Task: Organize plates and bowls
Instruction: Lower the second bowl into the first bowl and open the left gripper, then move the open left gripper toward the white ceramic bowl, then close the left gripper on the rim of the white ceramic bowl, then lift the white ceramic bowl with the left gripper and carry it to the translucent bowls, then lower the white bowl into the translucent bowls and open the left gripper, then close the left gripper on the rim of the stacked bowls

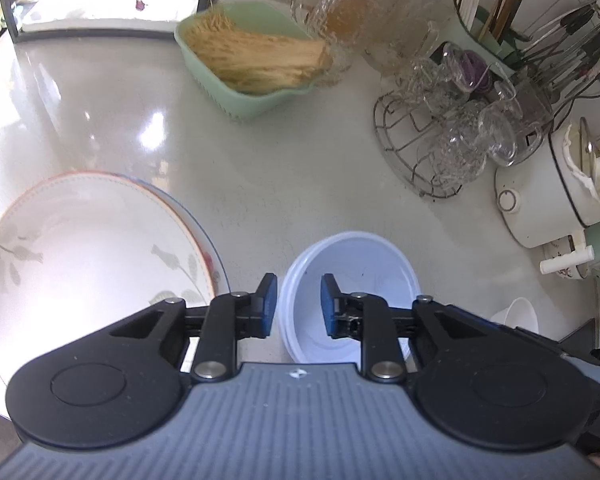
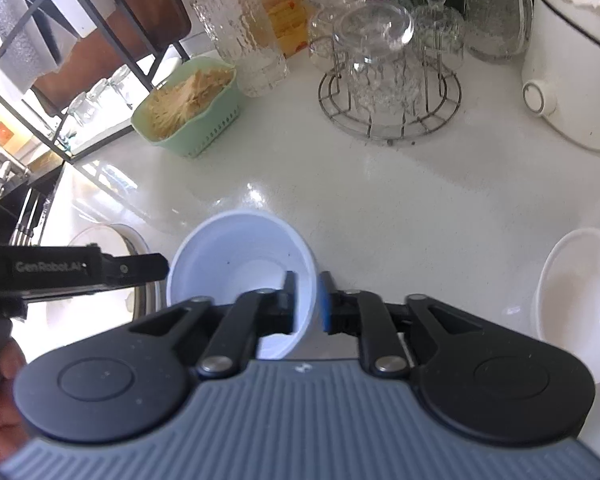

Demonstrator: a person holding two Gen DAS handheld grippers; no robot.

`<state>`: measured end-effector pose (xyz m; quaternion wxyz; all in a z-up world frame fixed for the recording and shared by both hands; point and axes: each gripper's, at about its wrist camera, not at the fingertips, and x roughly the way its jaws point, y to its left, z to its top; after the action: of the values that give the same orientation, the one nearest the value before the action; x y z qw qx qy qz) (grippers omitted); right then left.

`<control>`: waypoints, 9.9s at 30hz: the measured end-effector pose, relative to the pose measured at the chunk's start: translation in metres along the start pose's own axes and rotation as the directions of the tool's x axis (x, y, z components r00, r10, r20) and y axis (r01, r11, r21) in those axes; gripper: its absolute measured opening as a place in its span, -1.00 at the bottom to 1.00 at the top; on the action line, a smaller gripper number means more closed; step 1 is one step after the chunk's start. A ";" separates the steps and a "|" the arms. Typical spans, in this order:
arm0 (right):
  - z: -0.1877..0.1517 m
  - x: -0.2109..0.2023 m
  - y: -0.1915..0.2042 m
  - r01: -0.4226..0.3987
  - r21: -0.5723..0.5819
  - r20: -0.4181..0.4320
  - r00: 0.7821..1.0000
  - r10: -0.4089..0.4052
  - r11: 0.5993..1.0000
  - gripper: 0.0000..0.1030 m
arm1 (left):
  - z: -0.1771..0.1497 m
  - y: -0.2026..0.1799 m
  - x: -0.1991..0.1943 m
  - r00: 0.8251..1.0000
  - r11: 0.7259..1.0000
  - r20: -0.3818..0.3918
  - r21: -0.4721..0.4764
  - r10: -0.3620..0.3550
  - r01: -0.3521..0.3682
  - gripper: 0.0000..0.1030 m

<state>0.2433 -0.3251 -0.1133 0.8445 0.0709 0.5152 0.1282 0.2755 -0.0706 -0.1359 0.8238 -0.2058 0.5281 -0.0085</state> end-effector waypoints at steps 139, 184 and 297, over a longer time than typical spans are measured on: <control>-0.045 -0.091 -0.185 0.055 0.462 0.189 0.969 -0.159 0.885 -0.83 | -0.031 -0.241 0.077 0.945 0.827 -0.294 0.488 -0.147 0.280 -0.80; 0.044 -0.076 -0.022 -0.163 0.107 0.205 0.969 0.138 0.981 -0.81 | 0.034 -0.062 -0.060 0.983 0.968 -0.025 0.174 -0.180 0.182 -0.78; -0.021 0.046 -0.056 0.016 0.175 -0.154 0.988 0.011 0.984 -0.69 | -0.042 -0.029 0.079 0.981 0.979 -0.168 0.164 -0.094 0.122 -0.34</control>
<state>0.2523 -0.3655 -0.1760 0.7927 0.1342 0.5883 0.0864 0.2798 -0.1296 -0.2092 0.7920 -0.1602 0.5777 -0.1159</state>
